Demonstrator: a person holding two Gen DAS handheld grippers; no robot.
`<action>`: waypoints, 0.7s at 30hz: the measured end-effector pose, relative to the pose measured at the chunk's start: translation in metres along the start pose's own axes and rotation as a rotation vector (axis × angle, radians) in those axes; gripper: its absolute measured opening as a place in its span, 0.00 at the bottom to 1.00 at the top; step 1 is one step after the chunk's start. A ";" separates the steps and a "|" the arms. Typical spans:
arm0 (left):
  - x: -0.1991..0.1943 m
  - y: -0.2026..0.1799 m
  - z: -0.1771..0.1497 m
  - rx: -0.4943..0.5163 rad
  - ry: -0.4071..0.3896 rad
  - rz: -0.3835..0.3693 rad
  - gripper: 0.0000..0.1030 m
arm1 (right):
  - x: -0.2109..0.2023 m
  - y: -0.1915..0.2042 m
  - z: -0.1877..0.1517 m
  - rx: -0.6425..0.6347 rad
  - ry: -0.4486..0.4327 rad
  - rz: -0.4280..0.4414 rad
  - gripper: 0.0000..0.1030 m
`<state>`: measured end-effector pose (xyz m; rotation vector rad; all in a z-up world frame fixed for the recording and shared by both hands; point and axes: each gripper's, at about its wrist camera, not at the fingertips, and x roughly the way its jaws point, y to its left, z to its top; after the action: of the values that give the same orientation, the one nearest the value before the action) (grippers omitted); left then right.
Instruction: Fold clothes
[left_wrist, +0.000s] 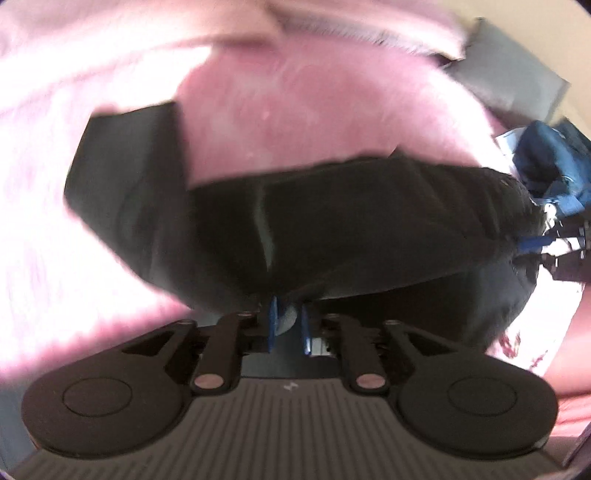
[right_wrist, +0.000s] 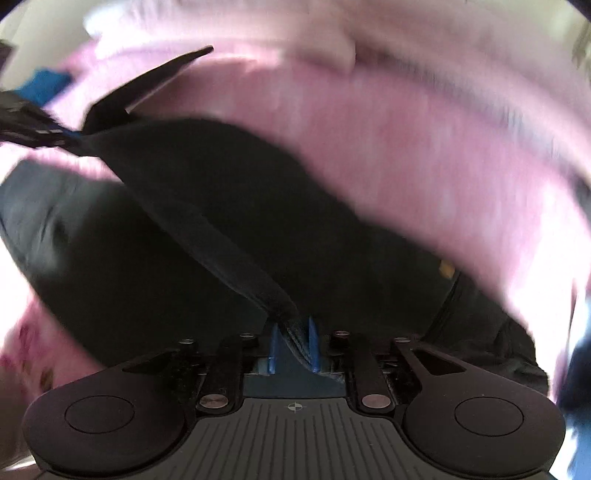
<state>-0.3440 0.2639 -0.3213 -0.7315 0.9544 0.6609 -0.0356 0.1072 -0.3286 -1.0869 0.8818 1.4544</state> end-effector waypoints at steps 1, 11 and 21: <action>-0.001 0.000 -0.003 -0.028 0.000 -0.011 0.15 | 0.002 0.000 -0.006 0.049 0.014 -0.014 0.41; 0.008 0.040 0.038 -0.217 -0.095 0.197 0.41 | -0.004 -0.092 -0.068 1.047 -0.116 0.062 0.55; 0.082 0.042 0.074 -0.083 -0.012 0.301 0.22 | 0.006 -0.131 -0.137 1.586 -0.331 0.055 0.55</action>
<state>-0.3059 0.3613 -0.3757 -0.6613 1.0411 0.9716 0.1161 0.0021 -0.3721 0.3581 1.3645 0.5251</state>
